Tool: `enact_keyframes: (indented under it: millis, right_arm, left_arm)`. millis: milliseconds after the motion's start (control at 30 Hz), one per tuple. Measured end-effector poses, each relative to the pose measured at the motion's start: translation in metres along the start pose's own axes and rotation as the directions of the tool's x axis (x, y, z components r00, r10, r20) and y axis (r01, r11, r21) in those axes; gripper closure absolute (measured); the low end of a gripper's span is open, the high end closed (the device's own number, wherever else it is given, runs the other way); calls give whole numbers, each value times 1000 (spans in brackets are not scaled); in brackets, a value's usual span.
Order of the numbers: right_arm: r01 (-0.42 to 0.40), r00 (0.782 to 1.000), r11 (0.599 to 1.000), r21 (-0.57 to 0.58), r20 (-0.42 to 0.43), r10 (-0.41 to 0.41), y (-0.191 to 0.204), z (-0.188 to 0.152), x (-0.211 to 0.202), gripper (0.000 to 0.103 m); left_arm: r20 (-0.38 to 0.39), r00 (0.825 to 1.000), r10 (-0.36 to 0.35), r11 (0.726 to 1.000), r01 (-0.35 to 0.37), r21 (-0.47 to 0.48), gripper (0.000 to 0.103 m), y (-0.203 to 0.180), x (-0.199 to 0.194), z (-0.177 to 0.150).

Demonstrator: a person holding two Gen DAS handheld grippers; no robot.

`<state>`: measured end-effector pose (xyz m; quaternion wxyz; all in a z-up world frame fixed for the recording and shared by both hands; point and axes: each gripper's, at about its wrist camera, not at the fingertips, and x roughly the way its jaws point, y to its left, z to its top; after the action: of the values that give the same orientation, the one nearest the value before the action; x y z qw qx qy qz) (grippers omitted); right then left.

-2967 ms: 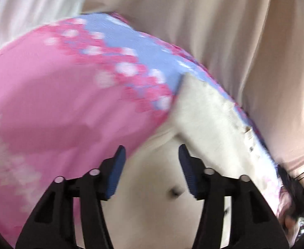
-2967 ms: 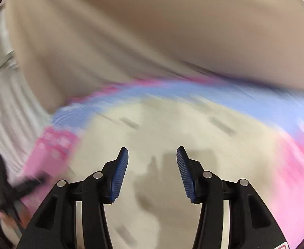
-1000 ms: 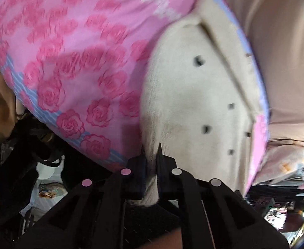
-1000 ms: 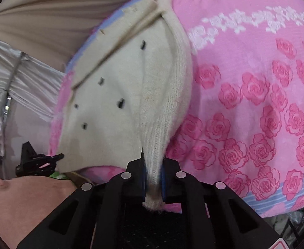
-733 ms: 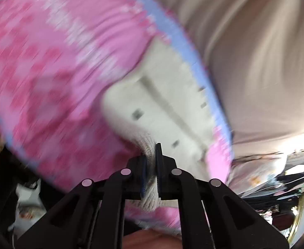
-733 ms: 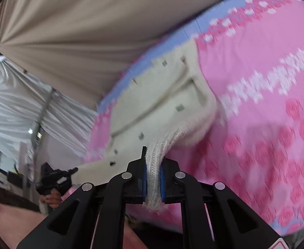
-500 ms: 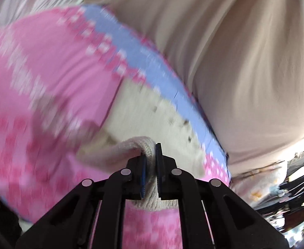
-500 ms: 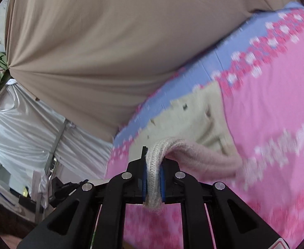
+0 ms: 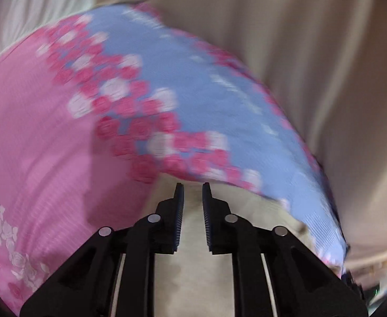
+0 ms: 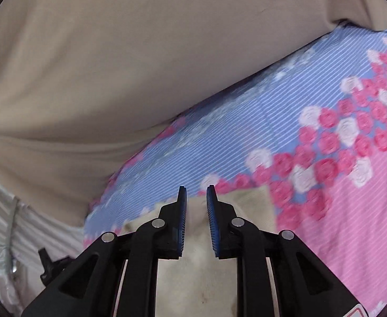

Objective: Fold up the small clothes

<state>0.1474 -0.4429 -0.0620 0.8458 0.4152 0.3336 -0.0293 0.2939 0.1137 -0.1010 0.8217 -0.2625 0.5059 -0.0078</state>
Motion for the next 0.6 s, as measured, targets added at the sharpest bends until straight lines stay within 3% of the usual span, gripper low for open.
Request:
enact_keyframes:
  millis: [67, 167, 200, 333, 433, 500, 533, 567, 600]
  right_arm:
    - [-15, 999, 1000, 16, 35, 14, -10, -12, -28, 78]
    - [15, 1000, 1000, -8, 24, -15, -23, -46, -63, 64]
    - [33, 999, 999, -21, 10, -32, -26, -58, -68, 62]
    - [89, 991, 991, -103, -93, -99, -23, -76, -48, 59]
    - [97, 986, 981, -171, -120, -118, -5, -66, -13, 52]
    - [120, 975, 970, -213, -159, -156, 3, -62, 14, 51]
    - [148, 963, 960, -237, -187, -194, 5, -62, 30, 57]
    - [167, 953, 951, -260, -205, -223, 6, -63, 40, 86]
    - [201, 938, 934, -294, -215, -270, 8, -64, 47, 103]
  left_arm:
    - [7, 1000, -23, 1000, 23, -6, 86, 22, -11, -8]
    - [28, 999, 18, 998, -19, 55, 64, 47, -37, -33]
    - [36, 999, 32, 997, -35, 76, 62, 52, -44, -43]
    - [40, 998, 49, 988, -55, 146, 57, 45, -41, -60]
    - [19, 998, 58, 981, -61, 187, 37, 17, -18, -49]
    - [16, 993, 118, 969, -119, 219, 42, 1, 7, -43]
    - [-22, 991, 133, 962, -124, 243, 71, -4, 24, -41]
    - [-62, 989, 137, 960, -117, 254, 91, -6, 35, -40]
    - [-77, 988, 137, 961, -113, 252, 91, -6, 38, -39]
